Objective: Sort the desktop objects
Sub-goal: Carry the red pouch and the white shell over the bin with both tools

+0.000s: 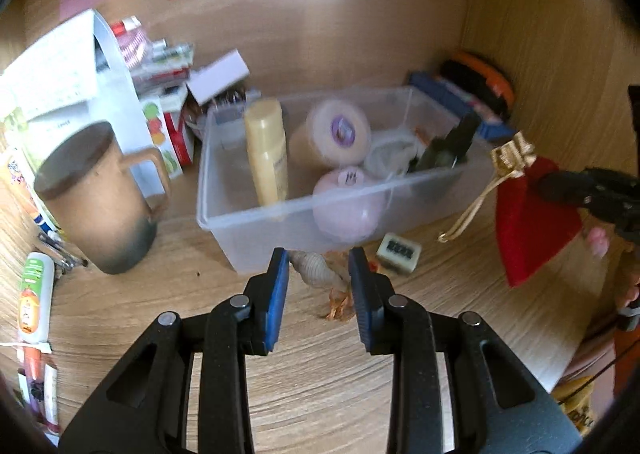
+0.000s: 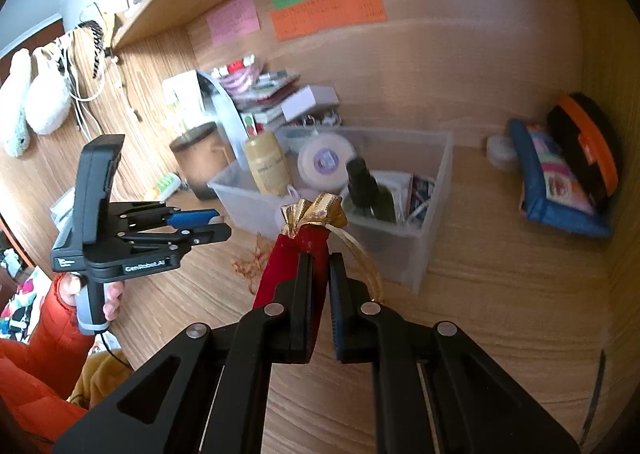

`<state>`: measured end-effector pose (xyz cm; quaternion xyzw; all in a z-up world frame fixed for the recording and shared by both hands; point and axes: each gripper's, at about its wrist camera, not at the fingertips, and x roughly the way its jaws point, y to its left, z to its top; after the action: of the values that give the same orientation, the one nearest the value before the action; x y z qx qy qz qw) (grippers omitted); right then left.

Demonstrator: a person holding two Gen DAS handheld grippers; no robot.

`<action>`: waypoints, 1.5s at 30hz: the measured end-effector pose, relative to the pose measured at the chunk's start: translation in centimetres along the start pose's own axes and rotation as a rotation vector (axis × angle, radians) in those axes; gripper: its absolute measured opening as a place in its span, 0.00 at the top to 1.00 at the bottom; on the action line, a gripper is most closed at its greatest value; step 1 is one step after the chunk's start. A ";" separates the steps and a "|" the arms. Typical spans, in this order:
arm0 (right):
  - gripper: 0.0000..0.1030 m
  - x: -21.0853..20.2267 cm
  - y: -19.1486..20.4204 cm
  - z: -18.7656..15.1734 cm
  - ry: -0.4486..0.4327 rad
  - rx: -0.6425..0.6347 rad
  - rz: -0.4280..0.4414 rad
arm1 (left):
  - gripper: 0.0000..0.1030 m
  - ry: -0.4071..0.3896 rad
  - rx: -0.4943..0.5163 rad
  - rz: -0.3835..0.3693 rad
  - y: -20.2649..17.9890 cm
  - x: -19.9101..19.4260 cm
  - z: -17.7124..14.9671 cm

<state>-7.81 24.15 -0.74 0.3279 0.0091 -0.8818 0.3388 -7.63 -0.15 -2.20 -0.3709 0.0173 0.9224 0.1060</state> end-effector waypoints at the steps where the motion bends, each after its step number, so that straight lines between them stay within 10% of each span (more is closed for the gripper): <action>1: 0.93 -0.3 0.2 0.3 -0.012 -0.005 -0.003 | 0.71 -0.013 0.000 -0.004 0.2 -0.6 0.2; 45: 0.93 10.0 0.5 8.4 0.021 -0.101 -0.115 | 0.71 0.011 -0.020 0.006 4.5 4.6 4.1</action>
<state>-17.89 15.84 0.14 0.3185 0.0758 -0.8948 0.3035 -14.62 -3.27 -2.64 -0.3769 0.0100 0.9209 0.0993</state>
